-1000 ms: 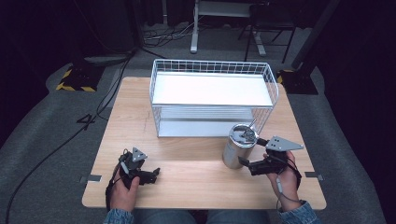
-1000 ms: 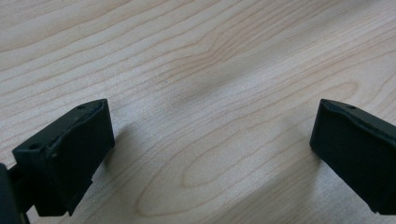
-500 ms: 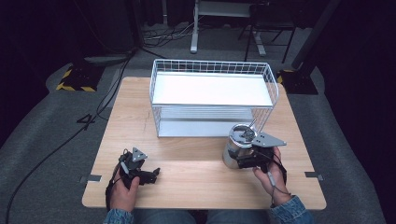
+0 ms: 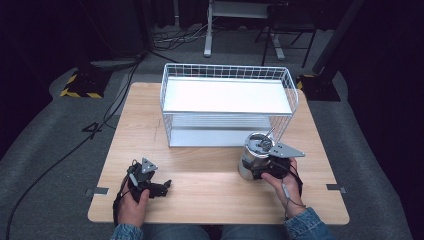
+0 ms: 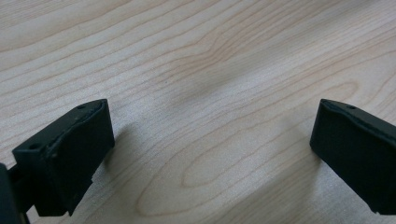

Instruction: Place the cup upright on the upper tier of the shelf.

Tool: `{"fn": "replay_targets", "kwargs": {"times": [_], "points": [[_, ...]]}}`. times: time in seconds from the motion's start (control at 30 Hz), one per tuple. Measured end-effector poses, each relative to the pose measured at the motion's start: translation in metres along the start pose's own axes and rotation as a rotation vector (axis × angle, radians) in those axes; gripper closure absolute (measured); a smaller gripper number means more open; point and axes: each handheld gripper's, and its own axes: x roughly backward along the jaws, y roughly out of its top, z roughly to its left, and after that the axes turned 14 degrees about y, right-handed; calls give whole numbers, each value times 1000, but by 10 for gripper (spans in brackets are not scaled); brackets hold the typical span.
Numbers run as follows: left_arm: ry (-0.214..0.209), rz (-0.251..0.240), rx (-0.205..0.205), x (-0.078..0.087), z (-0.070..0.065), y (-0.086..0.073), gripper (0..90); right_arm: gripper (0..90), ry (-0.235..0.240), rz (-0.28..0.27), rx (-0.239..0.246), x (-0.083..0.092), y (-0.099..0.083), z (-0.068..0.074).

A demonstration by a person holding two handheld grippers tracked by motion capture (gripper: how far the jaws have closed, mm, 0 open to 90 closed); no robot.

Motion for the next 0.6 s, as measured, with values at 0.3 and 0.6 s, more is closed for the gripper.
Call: {"fn": "replay_targets", "kwargs": {"times": [0.3, 0.6], "points": [[0, 0, 0, 0, 0, 0, 2, 34, 1, 8, 4, 1, 1, 0], [0, 0, 0, 0, 0, 0, 2, 35, 13, 31, 6, 7, 8, 2]]}}
